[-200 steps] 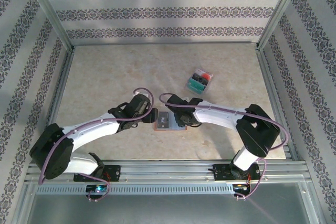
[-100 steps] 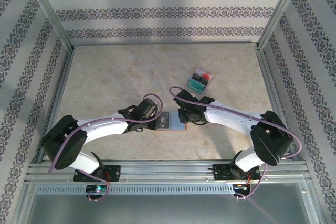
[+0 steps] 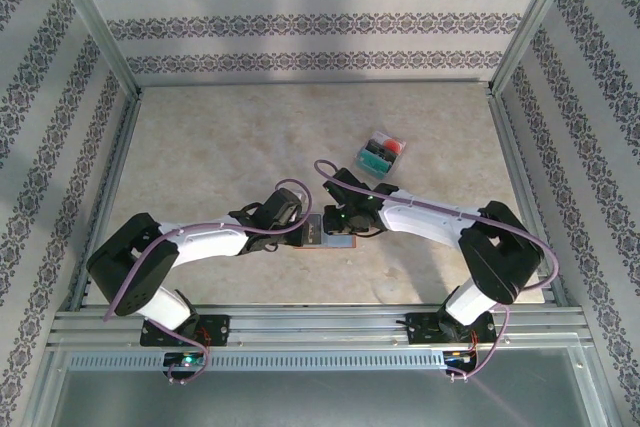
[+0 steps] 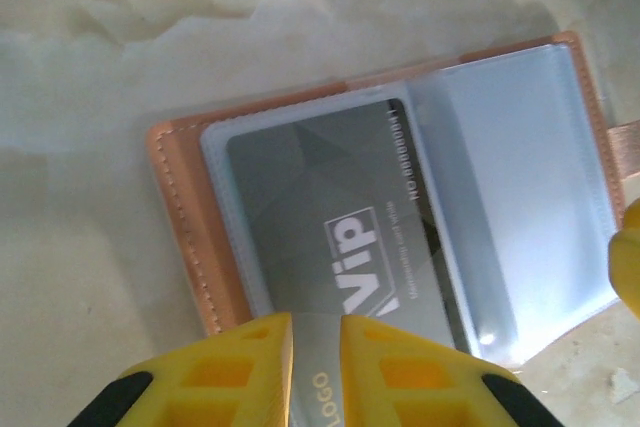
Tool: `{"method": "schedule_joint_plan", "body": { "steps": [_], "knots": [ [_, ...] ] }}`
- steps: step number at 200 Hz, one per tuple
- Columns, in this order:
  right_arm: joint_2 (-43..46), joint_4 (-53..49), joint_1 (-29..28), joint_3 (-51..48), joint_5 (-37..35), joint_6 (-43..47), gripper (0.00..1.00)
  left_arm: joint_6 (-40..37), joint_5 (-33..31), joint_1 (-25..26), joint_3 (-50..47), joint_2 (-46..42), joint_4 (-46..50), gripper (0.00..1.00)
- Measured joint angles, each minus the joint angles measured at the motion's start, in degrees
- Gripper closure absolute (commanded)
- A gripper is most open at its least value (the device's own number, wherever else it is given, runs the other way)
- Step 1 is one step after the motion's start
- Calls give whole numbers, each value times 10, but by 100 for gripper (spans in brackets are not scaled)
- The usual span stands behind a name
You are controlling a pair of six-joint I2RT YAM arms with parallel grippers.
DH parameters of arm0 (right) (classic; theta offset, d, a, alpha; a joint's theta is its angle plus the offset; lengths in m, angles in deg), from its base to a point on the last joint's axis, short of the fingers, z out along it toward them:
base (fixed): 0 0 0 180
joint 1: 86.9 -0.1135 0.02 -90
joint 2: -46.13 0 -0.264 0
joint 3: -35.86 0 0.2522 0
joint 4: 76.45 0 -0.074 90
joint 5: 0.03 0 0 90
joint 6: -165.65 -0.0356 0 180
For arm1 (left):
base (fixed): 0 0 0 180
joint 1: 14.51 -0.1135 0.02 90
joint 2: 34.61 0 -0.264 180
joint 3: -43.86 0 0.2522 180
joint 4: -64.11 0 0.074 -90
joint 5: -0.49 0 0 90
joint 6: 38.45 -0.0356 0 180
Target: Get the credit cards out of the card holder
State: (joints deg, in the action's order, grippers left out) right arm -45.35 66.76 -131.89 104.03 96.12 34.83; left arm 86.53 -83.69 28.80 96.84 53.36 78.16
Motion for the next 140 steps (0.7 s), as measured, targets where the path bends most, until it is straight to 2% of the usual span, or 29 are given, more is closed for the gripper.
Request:
{"method": "schedule_joint_plan", "body": {
  "steps": [57,140],
  "knots": [
    [-33,38,0,4,31,-11,79,13,9,-8,-8,9,-20,79],
    [-54,64,-1,11,38,-22,73,27,17,-11,-13,14,-37,80]
  ]
}}
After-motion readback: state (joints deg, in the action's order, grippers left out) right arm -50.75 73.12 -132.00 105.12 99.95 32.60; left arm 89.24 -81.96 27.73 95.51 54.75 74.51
